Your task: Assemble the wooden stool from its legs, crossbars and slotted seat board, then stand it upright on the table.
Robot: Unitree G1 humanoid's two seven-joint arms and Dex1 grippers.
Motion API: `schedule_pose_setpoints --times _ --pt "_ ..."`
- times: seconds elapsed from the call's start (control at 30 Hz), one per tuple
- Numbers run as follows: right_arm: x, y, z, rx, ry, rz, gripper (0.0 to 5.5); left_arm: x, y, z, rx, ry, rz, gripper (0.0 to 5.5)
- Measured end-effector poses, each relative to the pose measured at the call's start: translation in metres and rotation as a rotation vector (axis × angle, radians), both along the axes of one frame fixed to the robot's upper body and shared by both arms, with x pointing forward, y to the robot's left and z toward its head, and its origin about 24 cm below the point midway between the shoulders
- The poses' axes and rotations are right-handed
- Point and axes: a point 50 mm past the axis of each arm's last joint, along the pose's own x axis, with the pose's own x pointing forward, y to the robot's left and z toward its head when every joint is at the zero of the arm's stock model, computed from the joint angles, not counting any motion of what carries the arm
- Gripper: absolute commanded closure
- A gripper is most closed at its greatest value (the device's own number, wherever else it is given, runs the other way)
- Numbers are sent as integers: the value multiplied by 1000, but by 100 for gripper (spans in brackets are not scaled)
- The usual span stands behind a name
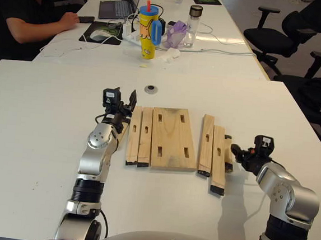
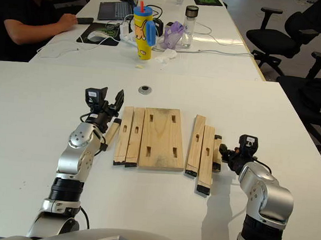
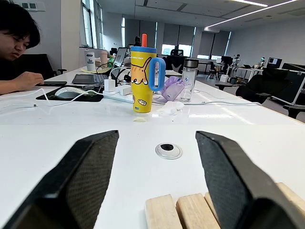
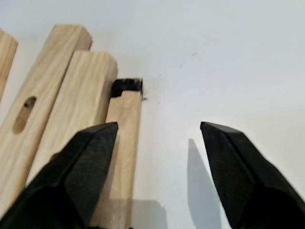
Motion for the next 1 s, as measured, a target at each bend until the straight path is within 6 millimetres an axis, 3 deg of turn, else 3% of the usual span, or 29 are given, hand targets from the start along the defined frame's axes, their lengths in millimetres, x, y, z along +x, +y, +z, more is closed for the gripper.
schedule_pose_setpoints --times 0.5,1.0 --pt "-2 8 -6 -112 78 142 230 0 1 0 9 8 -8 248" --pt "6 16 -6 -115 33 200 453 2 6 1 -4 17 7 248"
